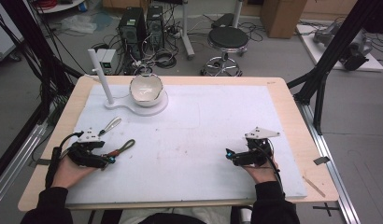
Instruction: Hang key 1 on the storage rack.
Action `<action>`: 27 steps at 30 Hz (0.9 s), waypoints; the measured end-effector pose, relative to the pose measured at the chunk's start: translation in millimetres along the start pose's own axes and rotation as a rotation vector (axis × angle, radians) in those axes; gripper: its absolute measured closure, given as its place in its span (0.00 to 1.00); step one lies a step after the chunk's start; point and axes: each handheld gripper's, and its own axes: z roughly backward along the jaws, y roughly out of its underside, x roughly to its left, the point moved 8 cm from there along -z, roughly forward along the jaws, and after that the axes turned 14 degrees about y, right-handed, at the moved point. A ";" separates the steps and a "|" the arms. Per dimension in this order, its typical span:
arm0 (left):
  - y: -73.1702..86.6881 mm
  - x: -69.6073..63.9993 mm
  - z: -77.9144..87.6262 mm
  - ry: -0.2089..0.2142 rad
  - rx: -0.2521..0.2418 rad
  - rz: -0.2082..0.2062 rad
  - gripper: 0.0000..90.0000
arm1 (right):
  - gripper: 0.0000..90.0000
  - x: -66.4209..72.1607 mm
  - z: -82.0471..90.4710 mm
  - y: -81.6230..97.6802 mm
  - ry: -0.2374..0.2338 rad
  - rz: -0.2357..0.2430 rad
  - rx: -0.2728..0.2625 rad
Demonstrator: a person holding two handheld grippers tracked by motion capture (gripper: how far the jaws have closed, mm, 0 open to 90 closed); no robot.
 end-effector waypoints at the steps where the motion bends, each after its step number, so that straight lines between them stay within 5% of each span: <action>1: 0.0 -0.1 -0.8 0.000 -0.001 0.003 0.29 | 0.01 0.0 0.0 0.0 0.000 0.000 0.000; 7: 1.8 -2.2 -5.8 0.010 0.030 0.001 0.36 | 0.01 0.1 -0.7 0.7 0.007 0.005 0.006; 16: -1.4 -6.6 -2.2 0.033 0.004 -0.014 0.62 | 0.01 0.9 -0.4 0.7 0.003 0.006 0.006; 27: -1.0 -12.4 -7.1 0.073 0.054 -0.037 0.78 | 0.01 1.8 0.2 0.4 0.002 0.009 0.003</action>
